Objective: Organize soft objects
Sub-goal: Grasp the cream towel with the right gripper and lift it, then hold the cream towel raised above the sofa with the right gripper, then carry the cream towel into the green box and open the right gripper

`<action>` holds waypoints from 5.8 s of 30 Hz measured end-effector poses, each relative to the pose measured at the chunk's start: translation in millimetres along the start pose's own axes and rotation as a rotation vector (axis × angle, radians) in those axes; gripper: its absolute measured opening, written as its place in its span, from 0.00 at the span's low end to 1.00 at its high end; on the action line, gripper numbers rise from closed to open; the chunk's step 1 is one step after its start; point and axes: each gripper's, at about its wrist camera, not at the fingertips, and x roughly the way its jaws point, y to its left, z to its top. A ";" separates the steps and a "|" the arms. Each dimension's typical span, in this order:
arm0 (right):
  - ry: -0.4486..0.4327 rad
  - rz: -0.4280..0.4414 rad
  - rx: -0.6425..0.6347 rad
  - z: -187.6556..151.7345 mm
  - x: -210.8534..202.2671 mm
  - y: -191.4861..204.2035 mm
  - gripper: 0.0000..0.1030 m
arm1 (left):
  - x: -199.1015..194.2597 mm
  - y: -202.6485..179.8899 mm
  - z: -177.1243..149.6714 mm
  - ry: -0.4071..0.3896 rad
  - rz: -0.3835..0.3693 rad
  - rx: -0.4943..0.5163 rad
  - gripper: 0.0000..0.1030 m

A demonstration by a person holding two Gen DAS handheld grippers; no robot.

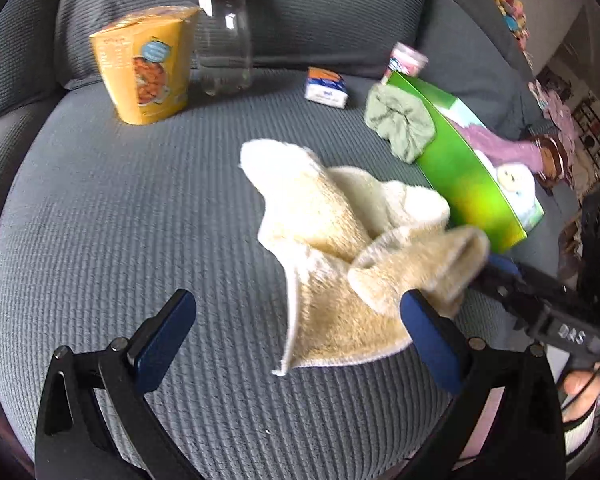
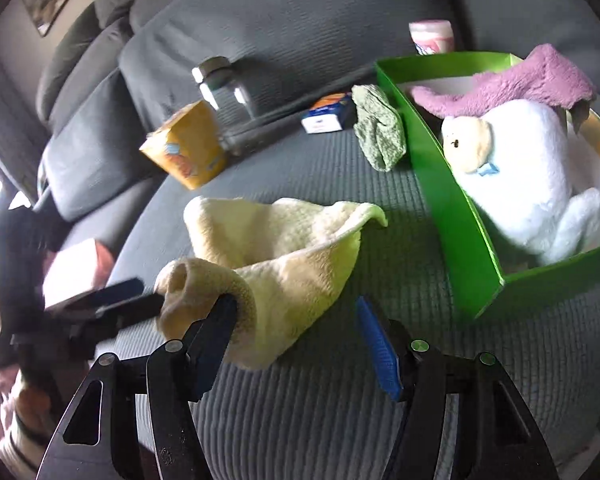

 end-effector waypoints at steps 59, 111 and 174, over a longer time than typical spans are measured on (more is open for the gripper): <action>-0.122 0.090 -0.069 20.8 -27.7 35.0 0.11 | -31.8 -43.5 19.2 -0.097 -0.182 0.043 0.26; -0.286 0.187 0.015 35.7 -68.2 -19.9 0.11 | -28.7 -109.7 60.4 -0.137 -0.122 0.192 0.26; -0.125 -0.200 0.170 101.1 -41.1 -173.7 0.11 | 128.7 -236.9 155.9 0.040 -0.149 0.435 0.28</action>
